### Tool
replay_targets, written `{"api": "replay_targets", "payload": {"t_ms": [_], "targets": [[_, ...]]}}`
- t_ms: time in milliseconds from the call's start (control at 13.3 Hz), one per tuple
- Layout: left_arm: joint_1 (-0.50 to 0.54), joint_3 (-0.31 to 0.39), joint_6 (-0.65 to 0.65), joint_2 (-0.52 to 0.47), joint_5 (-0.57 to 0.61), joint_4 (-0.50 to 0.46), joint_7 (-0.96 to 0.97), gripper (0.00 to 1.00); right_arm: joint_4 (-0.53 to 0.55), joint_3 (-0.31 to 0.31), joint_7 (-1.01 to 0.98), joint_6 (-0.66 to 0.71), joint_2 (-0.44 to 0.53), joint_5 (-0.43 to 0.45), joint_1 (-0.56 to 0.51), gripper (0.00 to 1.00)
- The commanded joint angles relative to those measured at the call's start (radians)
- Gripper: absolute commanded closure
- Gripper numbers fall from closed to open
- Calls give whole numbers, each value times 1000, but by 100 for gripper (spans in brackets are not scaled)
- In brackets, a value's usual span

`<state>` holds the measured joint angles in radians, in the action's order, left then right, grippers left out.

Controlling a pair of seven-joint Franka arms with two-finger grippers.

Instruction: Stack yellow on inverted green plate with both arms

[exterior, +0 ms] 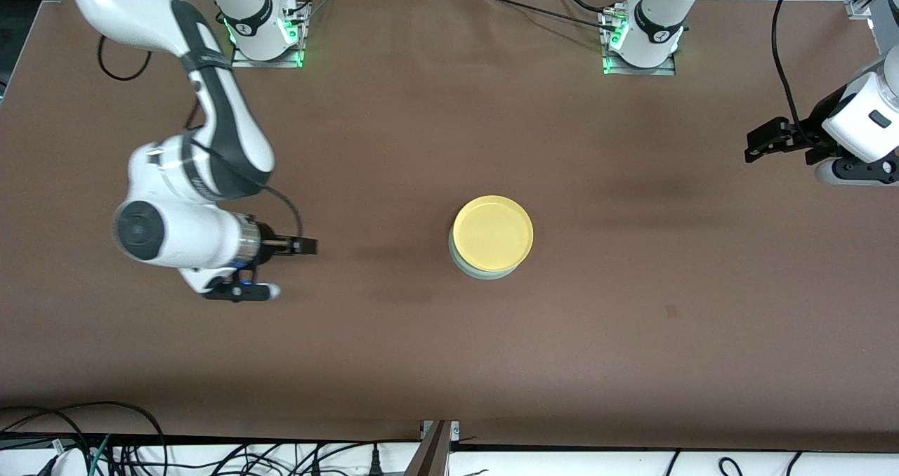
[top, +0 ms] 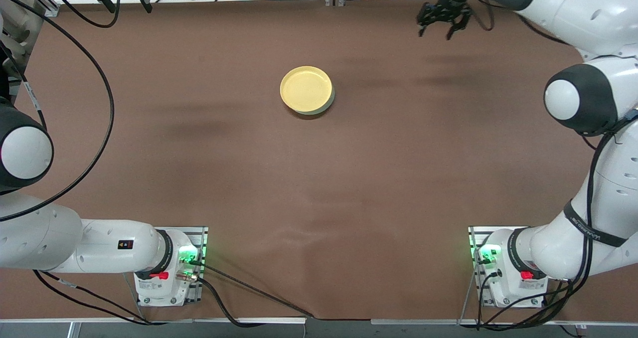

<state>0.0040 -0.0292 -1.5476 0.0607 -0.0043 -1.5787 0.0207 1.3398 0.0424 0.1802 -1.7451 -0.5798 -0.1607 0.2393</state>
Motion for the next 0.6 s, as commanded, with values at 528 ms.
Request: {"api": "replay_targets", "payload": {"t_ms": [528], "targets": [[5, -1, -17, 13, -14, 26, -7, 0, 145, 88, -99, 255, 397, 173, -38, 0]]}}
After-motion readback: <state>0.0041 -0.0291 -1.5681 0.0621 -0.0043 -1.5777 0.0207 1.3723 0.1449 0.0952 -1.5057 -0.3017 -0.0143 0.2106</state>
